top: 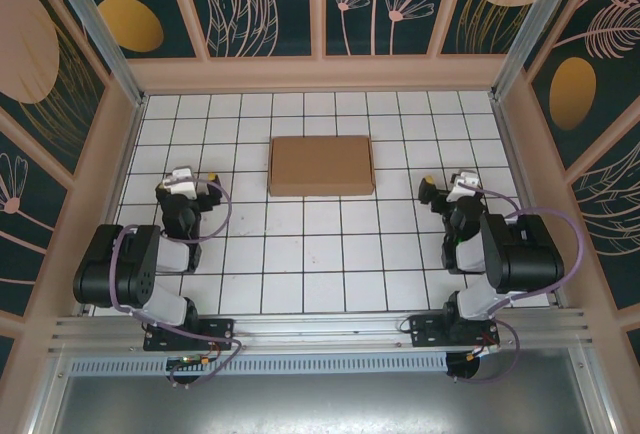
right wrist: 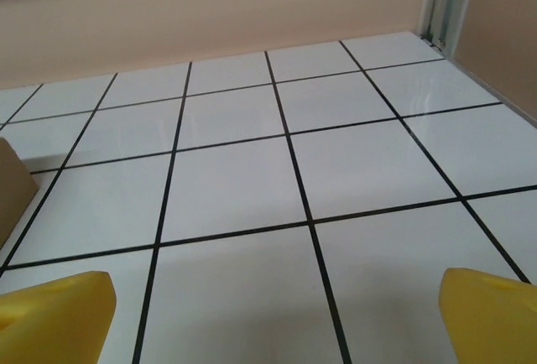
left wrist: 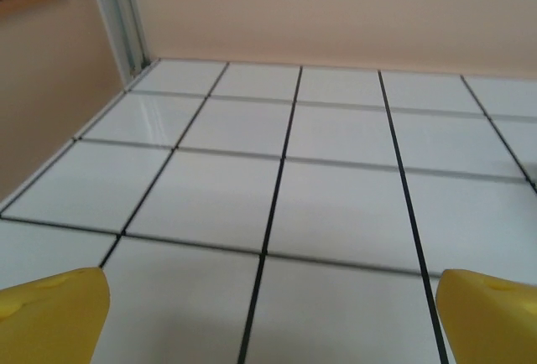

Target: Fold the paper box

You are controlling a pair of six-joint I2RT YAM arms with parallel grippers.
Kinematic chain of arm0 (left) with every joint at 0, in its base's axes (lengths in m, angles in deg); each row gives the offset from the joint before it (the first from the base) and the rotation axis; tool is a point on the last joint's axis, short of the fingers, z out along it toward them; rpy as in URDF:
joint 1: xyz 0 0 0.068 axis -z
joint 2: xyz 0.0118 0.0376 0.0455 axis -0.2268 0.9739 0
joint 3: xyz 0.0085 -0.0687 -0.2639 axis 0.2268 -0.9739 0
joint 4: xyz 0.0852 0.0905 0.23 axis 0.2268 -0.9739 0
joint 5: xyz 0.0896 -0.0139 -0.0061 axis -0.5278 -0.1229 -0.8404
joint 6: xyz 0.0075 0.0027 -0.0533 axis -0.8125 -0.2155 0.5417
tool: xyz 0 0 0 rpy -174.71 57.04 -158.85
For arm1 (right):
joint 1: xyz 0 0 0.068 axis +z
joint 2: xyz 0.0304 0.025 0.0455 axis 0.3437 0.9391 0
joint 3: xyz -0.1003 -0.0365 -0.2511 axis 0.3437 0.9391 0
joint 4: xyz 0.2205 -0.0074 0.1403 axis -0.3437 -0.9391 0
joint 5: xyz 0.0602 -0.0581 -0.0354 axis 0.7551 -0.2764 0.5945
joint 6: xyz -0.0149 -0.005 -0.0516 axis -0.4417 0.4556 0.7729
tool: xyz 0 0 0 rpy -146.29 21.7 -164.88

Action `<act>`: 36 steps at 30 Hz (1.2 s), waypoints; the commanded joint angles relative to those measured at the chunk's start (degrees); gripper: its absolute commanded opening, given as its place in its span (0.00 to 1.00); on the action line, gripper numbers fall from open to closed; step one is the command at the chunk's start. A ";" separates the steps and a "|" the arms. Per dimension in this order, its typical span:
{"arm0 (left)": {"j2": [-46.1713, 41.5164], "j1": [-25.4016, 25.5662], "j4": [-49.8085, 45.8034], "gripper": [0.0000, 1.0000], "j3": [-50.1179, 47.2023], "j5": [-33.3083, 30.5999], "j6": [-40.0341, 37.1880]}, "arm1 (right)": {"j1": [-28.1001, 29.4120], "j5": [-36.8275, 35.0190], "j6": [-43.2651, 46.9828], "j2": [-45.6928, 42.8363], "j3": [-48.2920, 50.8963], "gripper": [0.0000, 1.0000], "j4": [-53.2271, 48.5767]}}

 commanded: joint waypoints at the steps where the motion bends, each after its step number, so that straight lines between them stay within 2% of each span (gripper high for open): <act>1: -0.12 -0.80 2.43 0.99 1.89 3.04 0.98 | -1.17 2.22 -1.06 0.00 -2.90 0.99 2.68; 36: -0.40 -1.07 3.50 0.99 1.17 3.41 0.93 | -0.61 2.02 -0.26 0.19 -3.01 0.99 2.64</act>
